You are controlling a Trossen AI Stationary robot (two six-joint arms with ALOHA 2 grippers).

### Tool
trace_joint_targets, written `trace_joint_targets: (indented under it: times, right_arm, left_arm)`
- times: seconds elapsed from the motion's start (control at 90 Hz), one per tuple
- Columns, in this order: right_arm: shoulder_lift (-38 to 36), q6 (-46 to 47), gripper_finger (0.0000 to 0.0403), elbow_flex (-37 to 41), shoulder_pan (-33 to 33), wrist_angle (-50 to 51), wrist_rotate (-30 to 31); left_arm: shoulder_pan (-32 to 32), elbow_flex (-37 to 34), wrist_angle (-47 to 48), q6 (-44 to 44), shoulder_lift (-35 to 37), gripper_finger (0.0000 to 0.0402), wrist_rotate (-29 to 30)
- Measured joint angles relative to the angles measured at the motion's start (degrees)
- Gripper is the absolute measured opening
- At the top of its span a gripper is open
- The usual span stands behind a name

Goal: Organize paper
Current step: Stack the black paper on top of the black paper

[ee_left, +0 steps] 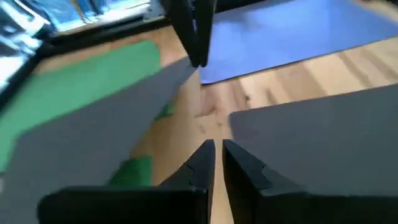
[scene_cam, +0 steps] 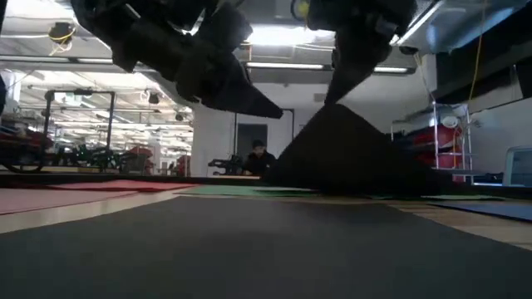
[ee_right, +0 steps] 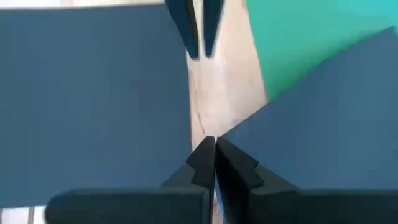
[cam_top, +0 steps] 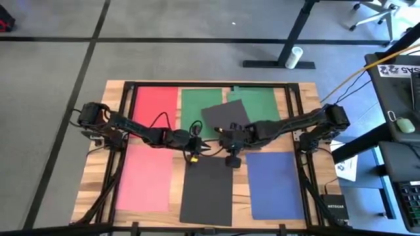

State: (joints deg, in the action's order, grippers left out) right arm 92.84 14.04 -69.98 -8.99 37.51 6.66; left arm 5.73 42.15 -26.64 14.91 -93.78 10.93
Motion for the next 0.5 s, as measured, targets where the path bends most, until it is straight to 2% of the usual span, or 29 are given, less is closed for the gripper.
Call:
trace_joint_targets:
  times: [0.156, 0.5]
  right_arm:
    - [0.00, -0.80, 0.0000, -0.12, 0.02, -0.17, 0.19]
    - [0.00, -1.40, 0.0000, -0.12, 0.02, -2.17, 0.28]
  left_arm:
    - [-0.04, 0.00, -0.62, 1.84, -0.07, 0.0057, 2.78]
    - [-0.19, 0.04, -3.05, 3.15, -0.09, 0.0108, 2.85]
